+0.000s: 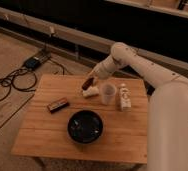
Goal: Place the pepper in the ceramic cup
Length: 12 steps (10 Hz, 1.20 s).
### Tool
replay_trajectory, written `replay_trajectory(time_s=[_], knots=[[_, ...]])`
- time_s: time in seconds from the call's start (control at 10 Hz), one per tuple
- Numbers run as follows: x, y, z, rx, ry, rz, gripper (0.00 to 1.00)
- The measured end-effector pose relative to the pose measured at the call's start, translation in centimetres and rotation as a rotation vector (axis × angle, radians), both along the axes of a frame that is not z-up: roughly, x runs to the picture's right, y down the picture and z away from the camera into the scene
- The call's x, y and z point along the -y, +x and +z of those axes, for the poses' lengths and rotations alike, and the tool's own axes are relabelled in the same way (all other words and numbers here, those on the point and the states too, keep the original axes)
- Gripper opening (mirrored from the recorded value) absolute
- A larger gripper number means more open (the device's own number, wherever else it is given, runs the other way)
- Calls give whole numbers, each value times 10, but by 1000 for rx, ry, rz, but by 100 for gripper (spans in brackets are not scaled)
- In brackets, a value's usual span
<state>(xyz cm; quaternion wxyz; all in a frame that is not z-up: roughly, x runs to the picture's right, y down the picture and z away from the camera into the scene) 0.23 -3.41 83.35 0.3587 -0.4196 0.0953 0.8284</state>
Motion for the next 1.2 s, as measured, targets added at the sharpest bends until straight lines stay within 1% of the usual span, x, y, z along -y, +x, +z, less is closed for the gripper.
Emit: replay_trajectory(time_s=[0.2, 0.3, 0.5, 0.9, 1.0, 1.2], knots=[[-5, 11, -1, 7, -43, 49, 0], [-5, 17, -1, 4, -45, 56, 0], [-5, 12, -1, 9, -45, 52, 0], [-5, 13, -1, 7, -46, 54, 0], [-5, 13, -1, 6, -51, 60, 0], [-3, 21, -2, -11, -99, 131, 0]])
